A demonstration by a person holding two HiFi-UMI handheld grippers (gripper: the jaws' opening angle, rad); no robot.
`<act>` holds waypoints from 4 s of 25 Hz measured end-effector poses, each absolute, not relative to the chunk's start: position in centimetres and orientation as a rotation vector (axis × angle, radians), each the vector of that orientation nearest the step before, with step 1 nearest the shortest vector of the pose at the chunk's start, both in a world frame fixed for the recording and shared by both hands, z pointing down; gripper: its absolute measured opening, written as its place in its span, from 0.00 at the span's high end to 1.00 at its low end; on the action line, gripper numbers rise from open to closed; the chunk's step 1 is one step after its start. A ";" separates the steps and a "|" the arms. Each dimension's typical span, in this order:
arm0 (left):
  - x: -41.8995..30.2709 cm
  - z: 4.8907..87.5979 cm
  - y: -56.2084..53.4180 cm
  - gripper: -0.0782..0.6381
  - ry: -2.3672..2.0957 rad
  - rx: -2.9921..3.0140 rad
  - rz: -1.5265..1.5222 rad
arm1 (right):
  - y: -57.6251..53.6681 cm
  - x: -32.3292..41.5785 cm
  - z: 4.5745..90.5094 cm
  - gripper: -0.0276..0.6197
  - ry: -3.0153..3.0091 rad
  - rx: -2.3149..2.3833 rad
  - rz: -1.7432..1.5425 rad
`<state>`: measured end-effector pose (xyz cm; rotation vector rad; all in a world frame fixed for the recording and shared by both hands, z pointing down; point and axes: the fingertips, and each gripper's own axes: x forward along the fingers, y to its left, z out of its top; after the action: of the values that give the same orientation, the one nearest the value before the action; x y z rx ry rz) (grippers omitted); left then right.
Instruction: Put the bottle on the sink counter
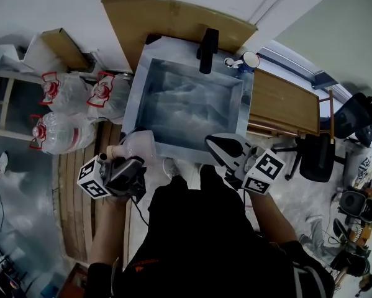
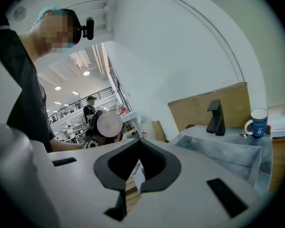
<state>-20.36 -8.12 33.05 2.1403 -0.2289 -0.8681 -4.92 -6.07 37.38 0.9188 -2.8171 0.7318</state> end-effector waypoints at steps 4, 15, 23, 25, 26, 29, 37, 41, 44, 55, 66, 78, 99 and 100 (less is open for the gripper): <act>-19.8 33.4 -8.4 0.36 -0.264 2.153 -0.845 | -6.6 -4.8 37.4 0.95 -2.829 0.881 0.733; -15.1 37.1 -16.5 0.36 -0.402 2.146 -0.768 | -13.7 -0.8 39.3 0.95 -2.855 0.764 0.766; -12.8 39.5 -23.1 0.36 -0.514 2.172 -0.682 | -18.1 2.5 40.2 0.95 -2.868 0.723 0.789; -12.3 40.2 -24.8 0.36 -0.541 2.183 -0.647 | -19.1 3.1 40.6 0.95 -2.871 0.713 0.799; -12.0 40.5 -25.6 0.36 -0.551 2.188 -0.631 | -19.6 3.3 40.8 0.95 -2.871 0.706 0.804; -11.1 41.4 -27.8 0.36 -0.579 2.208 -0.587 | -20.8 3.9 41.5 0.95 -2.873 0.685 0.817; -9.4 44.6 -33.4 0.36 -0.651 2.255 -0.420 | -23.0 5.0 43.1 0.95 -2.884 0.670 0.841; -9.0 46.8 -36.3 0.36 -0.695 2.271 -0.314 | -23.8 5.6 44.1 0.95 -2.880 0.686 0.865; -8.7 48.1 -38.3 0.36 -0.712 2.280 -0.248 | -24.1 5.9 45.1 0.95 -2.871 0.693 0.884; -7.3 53.0 -43.8 0.36 -0.795 2.349 0.044 | -24.8 6.9 47.5 0.95 -2.841 0.711 0.917; -6.4 57.2 -47.0 0.36 -0.869 2.386 0.384 | -26.0 6.9 48.5 0.95 -2.845 0.711 0.923; -5.5 59.7 -48.4 0.36 -0.912 2.434 0.693 | -25.4 7.0 50.2 0.95 -2.817 0.713 0.985; -4.3 60.5 -48.9 0.36 -0.925 2.490 0.848 | -25.6 7.4 50.4 0.95 -2.806 0.712 1.007; -4.3 60.5 -48.9 0.36 -0.925 2.491 0.849 | -25.6 7.4 50.4 0.95 -2.807 0.712 1.005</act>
<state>-4.31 -48.86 60.51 2.4905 -0.9255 0.8495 7.35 -25.61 50.40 0.7120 -2.8070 1.0053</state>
